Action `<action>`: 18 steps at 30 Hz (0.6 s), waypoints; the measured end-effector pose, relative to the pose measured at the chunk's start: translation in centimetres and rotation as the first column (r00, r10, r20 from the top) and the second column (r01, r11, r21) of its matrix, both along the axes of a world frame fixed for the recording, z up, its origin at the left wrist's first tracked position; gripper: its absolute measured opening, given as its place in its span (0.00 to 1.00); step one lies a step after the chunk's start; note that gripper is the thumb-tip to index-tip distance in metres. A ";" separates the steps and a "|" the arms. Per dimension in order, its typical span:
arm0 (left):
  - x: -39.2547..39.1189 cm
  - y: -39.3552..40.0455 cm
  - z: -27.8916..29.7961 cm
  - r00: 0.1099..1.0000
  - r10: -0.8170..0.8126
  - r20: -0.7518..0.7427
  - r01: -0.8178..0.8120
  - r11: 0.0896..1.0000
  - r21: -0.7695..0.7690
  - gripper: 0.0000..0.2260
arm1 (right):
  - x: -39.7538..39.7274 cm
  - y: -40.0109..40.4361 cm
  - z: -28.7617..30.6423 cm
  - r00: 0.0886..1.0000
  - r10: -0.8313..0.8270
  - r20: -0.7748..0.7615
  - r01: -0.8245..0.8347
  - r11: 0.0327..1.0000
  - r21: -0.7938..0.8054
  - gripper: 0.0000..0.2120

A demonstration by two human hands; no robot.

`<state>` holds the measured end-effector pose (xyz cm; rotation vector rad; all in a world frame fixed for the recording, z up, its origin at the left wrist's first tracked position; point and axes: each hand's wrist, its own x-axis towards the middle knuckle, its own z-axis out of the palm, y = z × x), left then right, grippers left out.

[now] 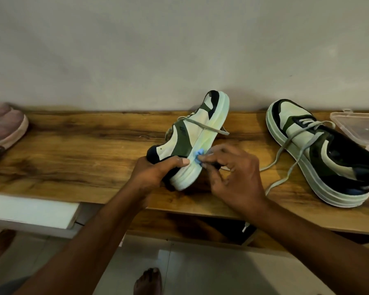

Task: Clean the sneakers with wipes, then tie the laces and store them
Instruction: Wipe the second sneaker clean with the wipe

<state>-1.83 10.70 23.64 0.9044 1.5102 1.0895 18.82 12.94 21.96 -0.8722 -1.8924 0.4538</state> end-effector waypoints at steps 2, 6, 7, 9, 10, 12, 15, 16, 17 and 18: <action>0.1 -0.1 0.0 1.000 0.014 -0.005 -0.014 1.000 -0.007 0.27 | -0.5 -1.4 -0.1 0.994 0.081 0.072 -0.087 0.993 0.081 0.11; 0.0 -0.1 0.2 1.000 0.009 -0.010 -0.009 1.000 -0.020 0.19 | -0.5 -1.6 -0.2 0.961 0.148 0.233 -0.191 0.966 0.173 0.11; -0.1 -0.1 0.2 1.000 0.002 -0.011 -0.002 1.000 -0.027 0.22 | -0.4 -1.1 -0.1 0.968 0.126 0.216 -0.162 0.974 0.157 0.11; -0.1 -0.1 0.4 1.000 -0.015 -0.011 0.014 0.999 -0.047 0.30 | 0.0 0.7 0.1 0.992 0.024 0.120 -0.035 0.995 0.089 0.12; -0.1 -0.1 0.5 1.000 -0.021 -0.016 0.020 0.999 -0.048 0.32 | 0.3 1.8 0.3 0.997 -0.031 0.066 0.028 0.998 0.049 0.12; 0.0 -0.2 0.5 1.000 -0.021 -0.023 0.021 0.999 -0.040 0.32 | 0.4 3.0 0.5 0.997 -0.072 0.006 0.072 0.997 -0.005 0.12; 0.0 -0.2 0.5 1.000 0.014 0.008 -0.013 0.999 -0.047 0.29 | -0.7 1.8 0.8 0.998 0.018 0.052 -0.021 0.998 0.054 0.12; 0.0 -0.2 0.6 1.000 0.013 0.014 -0.012 0.998 -0.054 0.27 | -1.1 1.1 0.9 0.994 0.064 0.086 -0.071 0.994 0.080 0.12; 0.0 -0.3 0.8 1.000 0.005 0.021 -0.003 0.998 -0.061 0.26 | -1.4 0.7 1.0 0.989 0.098 0.115 -0.109 0.989 0.099 0.11; -0.1 -0.3 1.1 1.000 -0.002 0.029 0.004 0.997 -0.074 0.26 | -1.5 0.7 1.1 0.984 0.117 0.133 -0.132 0.985 0.109 0.11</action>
